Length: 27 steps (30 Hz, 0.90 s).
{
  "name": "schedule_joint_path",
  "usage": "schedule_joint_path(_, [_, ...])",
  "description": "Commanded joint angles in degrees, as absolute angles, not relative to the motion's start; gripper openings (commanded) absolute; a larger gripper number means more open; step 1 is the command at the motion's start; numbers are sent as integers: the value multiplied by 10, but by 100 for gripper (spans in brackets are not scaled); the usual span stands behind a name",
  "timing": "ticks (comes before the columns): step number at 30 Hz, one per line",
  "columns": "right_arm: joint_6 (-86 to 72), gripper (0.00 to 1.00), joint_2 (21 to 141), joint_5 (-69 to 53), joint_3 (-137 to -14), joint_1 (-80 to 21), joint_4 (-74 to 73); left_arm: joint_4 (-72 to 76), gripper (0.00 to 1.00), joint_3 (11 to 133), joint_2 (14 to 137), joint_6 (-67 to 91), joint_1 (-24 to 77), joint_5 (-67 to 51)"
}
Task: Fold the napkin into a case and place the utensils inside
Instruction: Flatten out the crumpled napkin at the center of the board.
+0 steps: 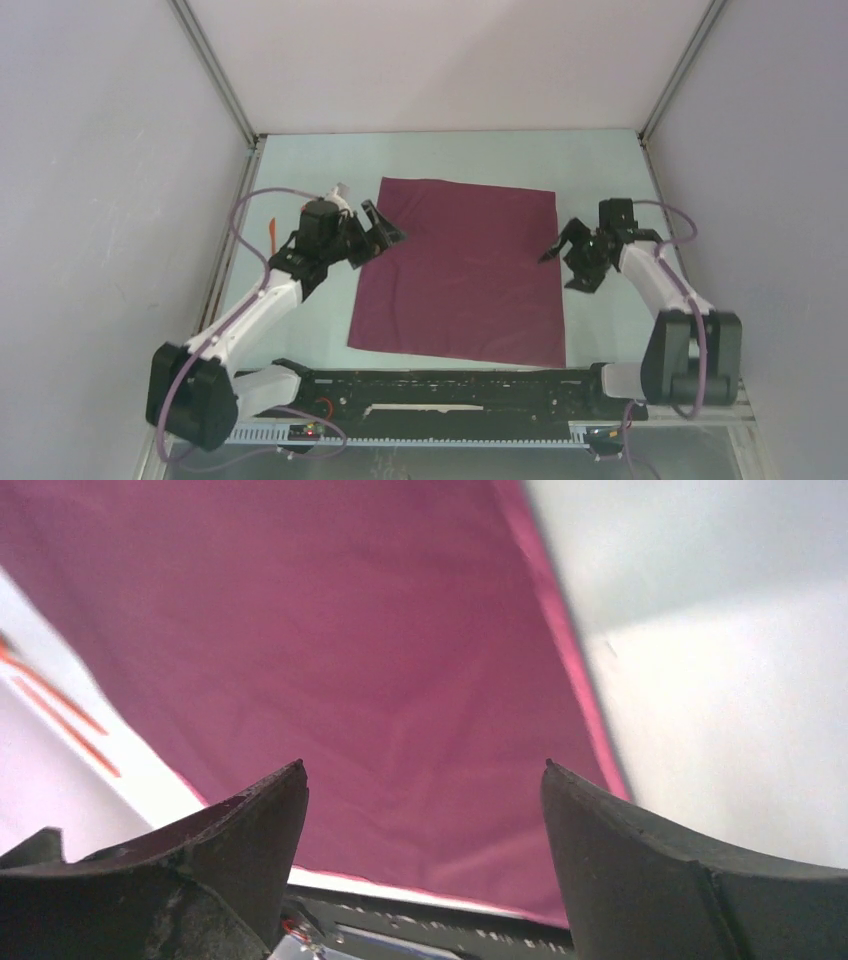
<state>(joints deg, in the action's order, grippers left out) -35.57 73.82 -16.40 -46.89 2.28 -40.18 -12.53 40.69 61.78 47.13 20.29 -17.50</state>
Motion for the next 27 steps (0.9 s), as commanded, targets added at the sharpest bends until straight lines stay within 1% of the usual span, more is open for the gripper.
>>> schedule_joint_path(1, [-325, 93, 847, -248, -550, 37, -234, -10, 93, 470, 718, 497, 199, -92])
schedule_joint_path(2, [-318, 92, 886, -240, -581, 40, -232, -11, 91, 492, 746, 482, 199, -69])
schedule_joint_path(3, [-309, 87, 934, -223, -618, 41, -243, -18, 90, 514, 772, 467, 199, -43])
schedule_joint_path(7, [-245, 82, 1078, -101, -770, 30, -315, -87, 88, 615, 865, 393, 197, 95])
schedule_joint_path(10, [-209, 77, 1155, -34, -872, 20, -358, -117, 88, 688, 932, 337, 195, 135])
schedule_joint_path(13, [-176, 75, 1223, 21, -970, 11, -402, -147, 84, 759, 998, 324, 189, 116])
schedule_joint_path(15, [-149, 73, 1264, 25, -1038, 6, -440, -167, 84, 790, 1034, 320, 187, 103])
schedule_joint_path(18, [-115, 70, 1312, 63, -1122, 2, -491, -188, 84, 817, 1064, 323, 182, 85])
schedule_joint_path(20, [-99, 68, 1328, 77, -1132, -17, -493, -193, 85, 829, 1080, 329, 175, 66])
schedule_joint_path(23, [-93, 62, 1348, 81, -1139, -20, -491, -200, 84, 842, 1094, 337, 165, 37])
schedule_joint_path(27, [-84, 55, 1380, 101, -1167, -24, -502, -201, 83, 829, 1077, 348, 164, 7])
